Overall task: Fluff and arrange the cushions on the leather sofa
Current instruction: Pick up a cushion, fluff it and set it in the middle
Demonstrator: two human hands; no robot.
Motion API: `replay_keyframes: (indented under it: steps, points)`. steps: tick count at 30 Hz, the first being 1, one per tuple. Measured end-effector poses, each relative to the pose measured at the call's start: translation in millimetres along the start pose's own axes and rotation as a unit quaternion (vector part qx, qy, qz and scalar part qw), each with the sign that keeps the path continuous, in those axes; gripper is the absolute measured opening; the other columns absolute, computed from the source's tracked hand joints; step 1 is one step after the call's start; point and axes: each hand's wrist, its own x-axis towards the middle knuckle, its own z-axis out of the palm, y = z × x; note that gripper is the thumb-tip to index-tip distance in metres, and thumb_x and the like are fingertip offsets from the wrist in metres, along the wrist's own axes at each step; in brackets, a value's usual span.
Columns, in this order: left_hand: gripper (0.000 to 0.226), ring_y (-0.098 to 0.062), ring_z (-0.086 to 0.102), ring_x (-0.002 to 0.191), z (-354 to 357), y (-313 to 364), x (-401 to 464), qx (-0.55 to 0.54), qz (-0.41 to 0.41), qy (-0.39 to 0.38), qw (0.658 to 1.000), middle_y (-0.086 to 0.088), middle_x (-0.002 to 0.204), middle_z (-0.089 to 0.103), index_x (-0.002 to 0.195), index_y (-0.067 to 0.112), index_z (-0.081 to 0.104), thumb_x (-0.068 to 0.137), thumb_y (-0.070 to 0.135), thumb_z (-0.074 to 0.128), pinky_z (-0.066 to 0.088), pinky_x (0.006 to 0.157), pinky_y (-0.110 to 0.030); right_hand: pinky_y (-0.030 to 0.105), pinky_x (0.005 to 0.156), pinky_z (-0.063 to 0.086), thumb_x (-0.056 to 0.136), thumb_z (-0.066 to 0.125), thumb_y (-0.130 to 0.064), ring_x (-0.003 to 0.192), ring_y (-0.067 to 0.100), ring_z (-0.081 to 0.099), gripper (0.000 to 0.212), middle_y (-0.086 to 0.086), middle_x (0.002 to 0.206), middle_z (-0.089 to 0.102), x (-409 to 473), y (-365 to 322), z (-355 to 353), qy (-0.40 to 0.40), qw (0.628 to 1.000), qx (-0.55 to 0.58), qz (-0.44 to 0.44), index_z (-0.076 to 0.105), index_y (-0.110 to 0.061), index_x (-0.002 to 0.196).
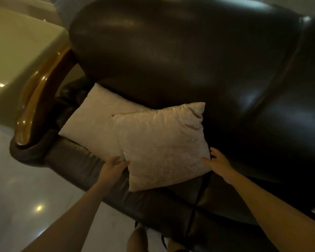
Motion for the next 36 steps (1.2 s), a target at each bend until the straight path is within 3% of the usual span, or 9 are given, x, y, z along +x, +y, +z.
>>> replay_keyframes:
  steps: [8, 11, 14, 18, 21, 24, 29, 33, 36]
  points:
    - [0.071, -0.026, 0.063, 0.111, 20.2, -5.8, 92.8, -0.003, -0.011, -0.038, 0.999, -0.012, 0.134, 0.062, 0.136, 0.004, 0.054, 0.079, 0.031, 0.085, 0.055, 0.095, -0.045, 0.056, 0.109, 0.034, 0.066, 0.080, -0.055, 0.143, 0.030, 0.028, 0.113, 0.002, 0.161, 0.021, 70.5, -6.7, 13.8, 0.041, 0.998, -0.020, 0.054, 0.012, -0.034, 0.154]
    - [0.068, -0.024, 0.066, 0.104, 26.0, -12.2, 116.0, -0.035, -0.018, -0.043, 0.998, -0.014, 0.125, 0.067, 0.125, 0.005, 0.057, 0.072, 0.036, 0.088, 0.057, 0.088, -0.041, 0.049, 0.109, 0.034, 0.055, 0.082, -0.064, 0.143, 0.027, 0.029, 0.124, 0.001, 0.160, 0.022, 98.1, -8.9, 21.0, 0.029, 0.999, -0.017, 0.042, 0.009, -0.040, 0.152]
    - [0.098, -0.032, 0.065, 0.114, 28.8, -16.8, 129.9, -0.069, -0.015, -0.070, 0.995, -0.014, 0.128, 0.066, 0.137, 0.007, 0.051, 0.057, 0.051, 0.090, 0.058, 0.094, -0.048, 0.035, 0.099, 0.036, 0.048, 0.084, -0.066, 0.137, 0.022, 0.037, 0.125, -0.002, 0.155, 0.032, 119.4, -11.5, 30.4, 0.031, 0.999, -0.021, -0.006, 0.016, -0.042, 0.150]
    - [0.102, -0.028, 0.069, 0.112, 33.6, -18.1, 144.4, -0.109, -0.028, -0.106, 0.988, -0.004, 0.133, 0.063, 0.141, 0.014, 0.046, 0.056, 0.046, 0.092, 0.065, 0.078, -0.042, 0.042, 0.106, 0.037, 0.041, 0.087, -0.065, 0.137, 0.023, 0.039, 0.133, -0.001, 0.154, 0.035, 139.7, -9.7, 36.4, 0.047, 0.999, -0.022, -0.014, 0.020, -0.036, 0.151]
    - [0.094, -0.018, 0.066, 0.103, 38.0, -23.4, 150.3, -0.168, -0.034, -0.144, 0.975, -0.002, 0.131, 0.065, 0.144, 0.019, 0.045, 0.063, 0.038, 0.091, 0.060, 0.068, -0.047, 0.041, 0.107, 0.036, 0.043, 0.088, -0.058, 0.137, 0.025, 0.040, 0.129, 0.001, 0.153, 0.036, 146.8, -7.7, 43.5, 0.053, 0.998, -0.023, -0.004, 0.021, -0.032, 0.151]
    - [0.104, -0.020, 0.065, 0.120, 39.2, -30.7, 152.8, -0.182, -0.036, -0.151, 0.971, 0.001, 0.138, 0.064, 0.148, 0.018, 0.046, 0.060, 0.046, 0.094, 0.058, 0.096, -0.043, 0.044, 0.107, 0.038, 0.043, 0.088, -0.056, 0.134, 0.025, 0.043, 0.127, 0.003, 0.150, 0.041, 147.3, -7.8, 50.0, 0.072, 0.997, -0.006, 0.015, 0.026, -0.029, 0.150]
    - [0.085, -0.023, 0.072, 0.111, 32.9, -29.5, 150.3, -0.189, -0.026, -0.169, 0.967, -0.004, 0.121, 0.076, 0.128, 0.015, 0.068, 0.056, 0.053, 0.094, 0.056, 0.098, -0.052, 0.044, 0.100, 0.047, 0.045, 0.090, -0.054, 0.119, 0.024, 0.057, 0.103, 0.003, 0.131, 0.060, 139.3, -11.8, 53.9, 0.068, 0.997, 0.003, 0.046, 0.052, -0.023, 0.135]
    - [0.071, -0.027, 0.074, 0.107, 25.3, -24.1, 148.5, -0.218, -0.035, -0.154, 0.963, -0.007, 0.116, 0.077, 0.120, 0.016, 0.073, 0.059, 0.046, 0.094, 0.055, 0.098, -0.056, 0.025, 0.072, 0.049, 0.037, 0.087, -0.064, 0.092, 0.009, 0.061, 0.079, -0.014, 0.100, 0.064, 117.3, -13.7, 64.0, 0.063, 0.996, 0.038, 0.056, 0.062, -0.036, 0.106]
    - [0.073, -0.026, 0.074, 0.104, 13.1, -16.2, 142.4, -0.204, -0.049, -0.120, 0.970, -0.002, 0.114, 0.078, 0.117, 0.023, 0.072, 0.055, 0.054, 0.094, 0.057, 0.095, -0.053, 0.020, 0.067, 0.044, 0.035, 0.084, -0.070, 0.090, 0.009, 0.060, 0.087, -0.015, 0.097, 0.061, 96.5, -11.2, 74.9, 0.091, 0.993, 0.057, 0.057, 0.060, -0.032, 0.110]
